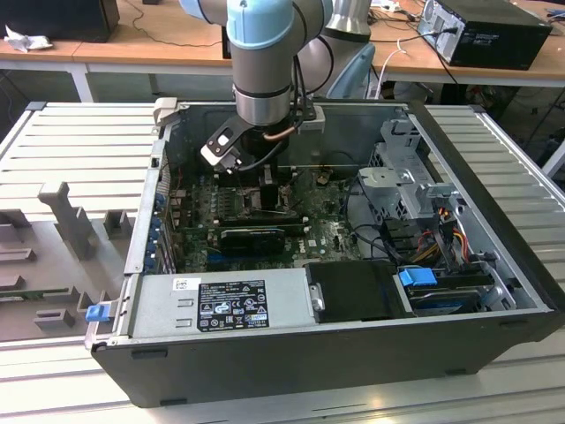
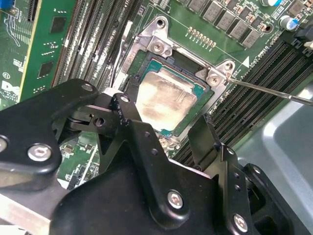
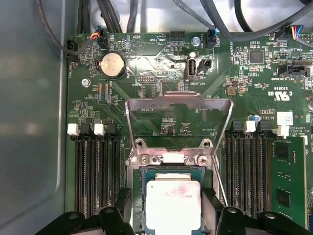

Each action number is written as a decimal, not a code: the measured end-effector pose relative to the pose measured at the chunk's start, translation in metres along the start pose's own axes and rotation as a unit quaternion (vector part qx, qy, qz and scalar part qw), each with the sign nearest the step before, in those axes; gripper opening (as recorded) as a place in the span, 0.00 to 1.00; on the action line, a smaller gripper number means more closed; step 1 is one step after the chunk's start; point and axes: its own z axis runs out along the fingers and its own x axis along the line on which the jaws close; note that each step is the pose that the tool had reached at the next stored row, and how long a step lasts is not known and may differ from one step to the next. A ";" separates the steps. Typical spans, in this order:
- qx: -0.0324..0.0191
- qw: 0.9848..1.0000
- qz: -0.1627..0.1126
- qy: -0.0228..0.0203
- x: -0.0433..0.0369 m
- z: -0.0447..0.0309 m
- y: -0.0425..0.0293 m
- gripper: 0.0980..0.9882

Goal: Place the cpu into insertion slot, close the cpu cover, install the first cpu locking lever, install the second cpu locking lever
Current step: 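Place the cpu into insertion slot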

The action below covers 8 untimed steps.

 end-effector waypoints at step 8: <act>0.000 1.000 -0.001 -0.008 -0.0034 -0.0100 0.0009 0.41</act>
